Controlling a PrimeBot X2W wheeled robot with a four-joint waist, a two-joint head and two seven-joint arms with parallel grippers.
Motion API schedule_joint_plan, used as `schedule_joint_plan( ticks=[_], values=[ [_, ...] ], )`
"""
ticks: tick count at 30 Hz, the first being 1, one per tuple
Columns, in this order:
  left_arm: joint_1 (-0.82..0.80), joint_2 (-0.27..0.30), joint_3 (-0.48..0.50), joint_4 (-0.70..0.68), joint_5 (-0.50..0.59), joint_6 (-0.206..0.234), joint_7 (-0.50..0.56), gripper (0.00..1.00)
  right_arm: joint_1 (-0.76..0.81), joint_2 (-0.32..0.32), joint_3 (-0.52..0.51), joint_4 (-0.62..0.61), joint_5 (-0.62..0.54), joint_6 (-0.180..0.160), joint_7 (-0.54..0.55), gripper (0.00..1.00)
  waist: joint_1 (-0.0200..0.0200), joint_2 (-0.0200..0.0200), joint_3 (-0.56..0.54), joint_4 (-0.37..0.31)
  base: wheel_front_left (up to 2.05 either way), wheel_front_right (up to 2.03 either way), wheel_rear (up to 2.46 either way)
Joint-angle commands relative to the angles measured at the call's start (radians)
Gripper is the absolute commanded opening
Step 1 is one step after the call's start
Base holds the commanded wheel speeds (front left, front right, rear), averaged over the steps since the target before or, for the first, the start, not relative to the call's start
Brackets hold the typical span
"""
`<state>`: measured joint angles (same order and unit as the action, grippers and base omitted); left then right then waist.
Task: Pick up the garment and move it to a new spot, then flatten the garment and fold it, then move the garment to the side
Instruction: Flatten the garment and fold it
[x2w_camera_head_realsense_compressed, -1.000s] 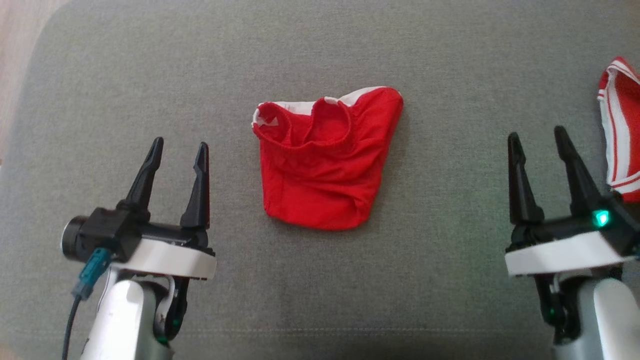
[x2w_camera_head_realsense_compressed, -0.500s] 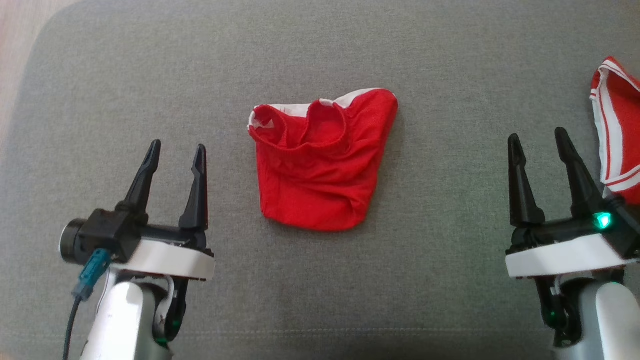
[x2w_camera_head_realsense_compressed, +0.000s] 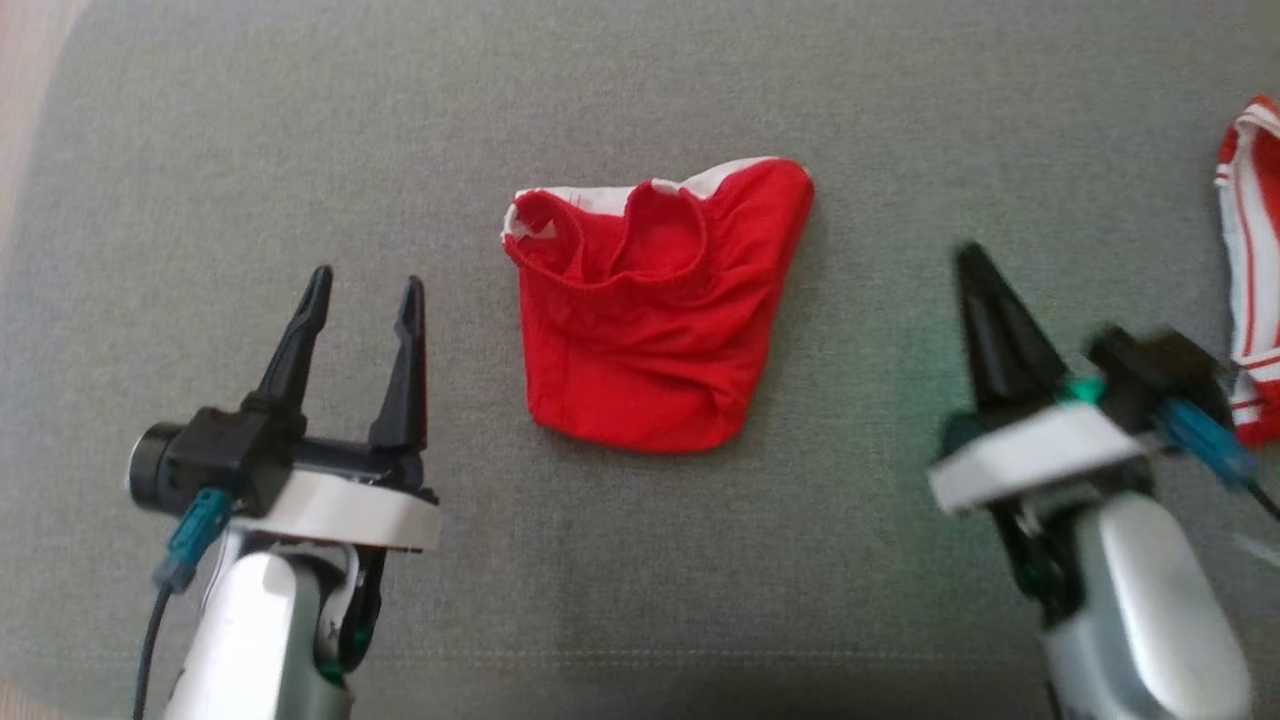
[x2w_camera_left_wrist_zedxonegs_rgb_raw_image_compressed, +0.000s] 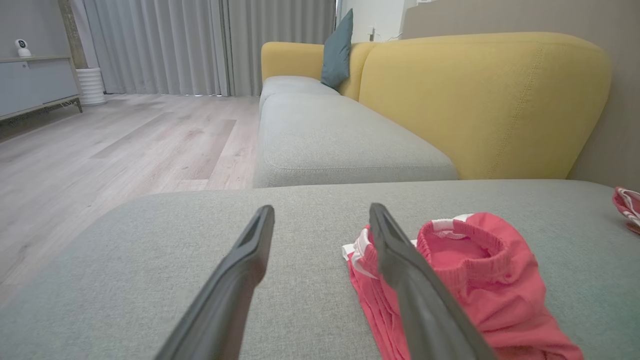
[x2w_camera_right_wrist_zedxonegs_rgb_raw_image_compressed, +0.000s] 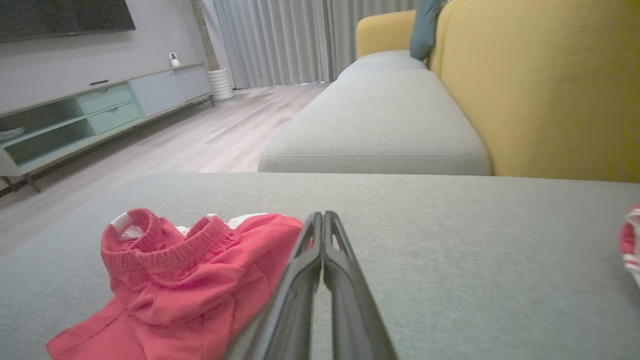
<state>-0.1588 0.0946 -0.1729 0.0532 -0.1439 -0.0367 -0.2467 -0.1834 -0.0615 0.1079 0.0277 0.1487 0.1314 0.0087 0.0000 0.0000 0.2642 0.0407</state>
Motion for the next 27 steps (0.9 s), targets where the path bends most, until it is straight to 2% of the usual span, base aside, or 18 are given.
schedule_joint_plan(
  ticks=[1,7,12,20,27],
  values=[
    [-0.055,0.019,0.024,-0.036,-0.008,-0.004,-0.005,1.00,-0.082,0.000,0.056,0.015,0.006,-0.001,-0.005,0.00,0.0000,0.0000,0.017,0.013,0.00,0.00,0.00],
    [-0.086,0.013,0.007,-0.025,-0.011,-0.013,-0.009,1.00,-0.252,0.009,0.206,0.261,0.026,-0.001,-0.017,0.00,0.0000,0.0000,0.048,0.042,0.00,0.00,0.00],
    [-0.101,0.010,0.001,-0.012,-0.015,-0.018,-0.012,1.00,-0.350,0.011,0.291,0.431,0.072,-0.001,-0.021,0.00,0.0000,0.0000,0.057,0.063,0.00,0.00,0.00],
    [-0.109,0.005,0.000,-0.004,-0.017,-0.019,-0.015,1.00,-0.437,0.011,0.402,0.570,0.148,-0.001,-0.016,0.00,0.0000,0.0000,0.062,0.077,0.00,0.00,0.00],
    [-0.117,0.001,0.000,-0.012,-0.016,-0.022,-0.015,1.00,-0.486,0.011,0.495,0.616,0.210,-0.001,-0.002,0.00,0.0000,0.0000,0.071,0.087,0.00,0.00,0.00]
  ],
)
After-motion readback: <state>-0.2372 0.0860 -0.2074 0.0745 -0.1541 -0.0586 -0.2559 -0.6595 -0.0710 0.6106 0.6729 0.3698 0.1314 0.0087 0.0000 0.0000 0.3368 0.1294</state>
